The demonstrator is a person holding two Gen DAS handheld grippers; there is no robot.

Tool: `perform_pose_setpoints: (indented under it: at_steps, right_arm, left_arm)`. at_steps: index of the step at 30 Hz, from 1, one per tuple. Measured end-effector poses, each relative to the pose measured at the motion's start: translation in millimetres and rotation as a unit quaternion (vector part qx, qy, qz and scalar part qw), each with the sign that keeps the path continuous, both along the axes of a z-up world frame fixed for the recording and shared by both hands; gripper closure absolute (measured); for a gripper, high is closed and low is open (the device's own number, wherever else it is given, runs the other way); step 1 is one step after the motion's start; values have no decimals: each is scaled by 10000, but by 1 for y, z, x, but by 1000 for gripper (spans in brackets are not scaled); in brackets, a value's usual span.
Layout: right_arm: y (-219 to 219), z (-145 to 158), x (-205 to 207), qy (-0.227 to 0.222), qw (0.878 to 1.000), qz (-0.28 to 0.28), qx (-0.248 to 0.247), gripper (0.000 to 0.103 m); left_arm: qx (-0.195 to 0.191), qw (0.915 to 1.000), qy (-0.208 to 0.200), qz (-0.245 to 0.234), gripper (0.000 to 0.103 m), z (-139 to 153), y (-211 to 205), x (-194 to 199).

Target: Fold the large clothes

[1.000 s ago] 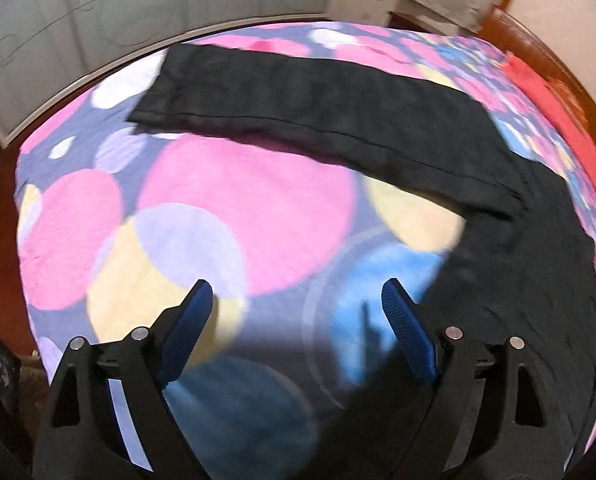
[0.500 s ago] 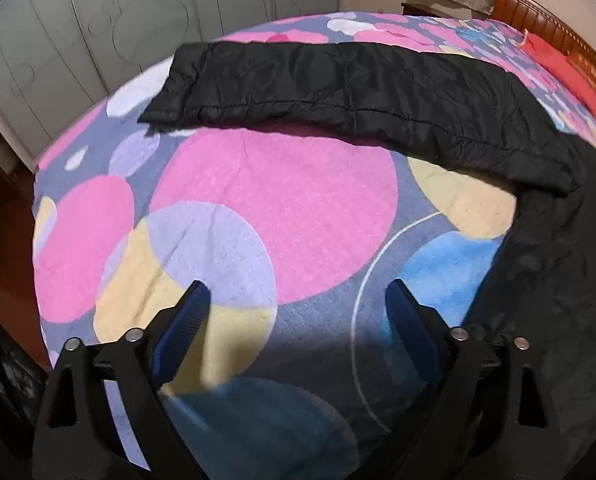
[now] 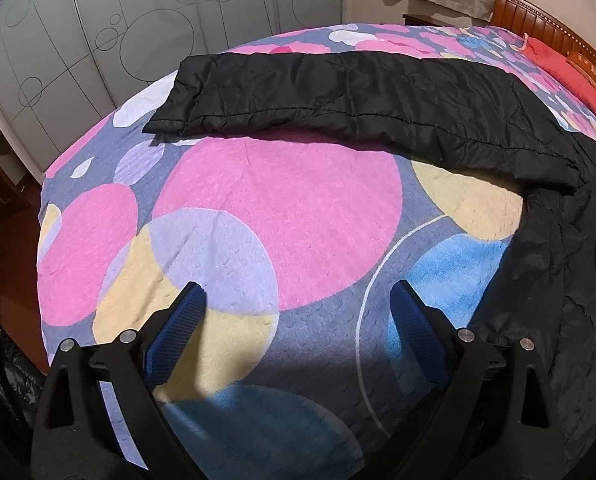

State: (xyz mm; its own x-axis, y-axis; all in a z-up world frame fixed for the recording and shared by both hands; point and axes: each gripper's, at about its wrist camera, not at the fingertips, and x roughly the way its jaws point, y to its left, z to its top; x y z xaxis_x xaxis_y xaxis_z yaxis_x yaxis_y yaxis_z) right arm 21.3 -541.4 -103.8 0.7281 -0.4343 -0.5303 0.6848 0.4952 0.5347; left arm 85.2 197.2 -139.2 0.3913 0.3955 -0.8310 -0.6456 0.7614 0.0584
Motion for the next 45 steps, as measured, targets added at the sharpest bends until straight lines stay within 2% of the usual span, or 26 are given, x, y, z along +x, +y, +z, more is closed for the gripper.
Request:
perform_pose_setpoints:
  at_steps: [5,12,16,26,30,32,36,37,38,39,41,43,45]
  right_arm:
    - [76,48,52,23,9903,1057,-903,90]
    - [184,64,131,100,9608,2413,-1363,90]
    - [246,57,171,221,9379,3090,-1563,90]
    - [362,24,228,702,8857,4274,-1675,90]
    - [404,-1,245,1189,8505,4741,-1943,90]
    - [421,-10,250,1401,8378,4848,-2084,90]
    - [437,-30,267,2036,8090,5105,-2085,81]
    - [440,-32,269,2109,8051,5128,-2104,79]
    - [442,-31,270,2131,8013,5163,-2143,71]
    - [446,-30,269,2078,7963,5272,-2117,54]
    - [450,-24,263,1880,7877,5536,-1942,34]
    - [455,-15,252,1647,7829,5691,-1899,33]
    - [451,-4,240,1468,7852,5691,-1950,33]
  left_arm:
    - [32,10000,-39,2,8,-1,-1,-1]
    - [39,10000,-87,3,5,-3,-2,-2]
    - [29,9999,-109,-4,4,-4,-1,-1]
    - [60,9998,-167,-6,2,-7,-2,1]
    - [73,9998,-181,-9,2,-7,-2,3]
    - [78,9998,-190,-10,2,-7,-2,2]
    - [94,9998,-191,-13,2,-7,-3,3]
    - [96,9998,-190,-15,2,-7,-3,3]
    - [93,9998,-190,-14,2,-7,-3,3]
    - [91,9998,-190,-15,2,-7,-3,3]
    - [92,9998,-192,-12,2,-7,-4,3]
    - [95,9998,-188,-11,2,-7,-3,3]
    - [92,9998,-191,-11,2,-7,-3,3]
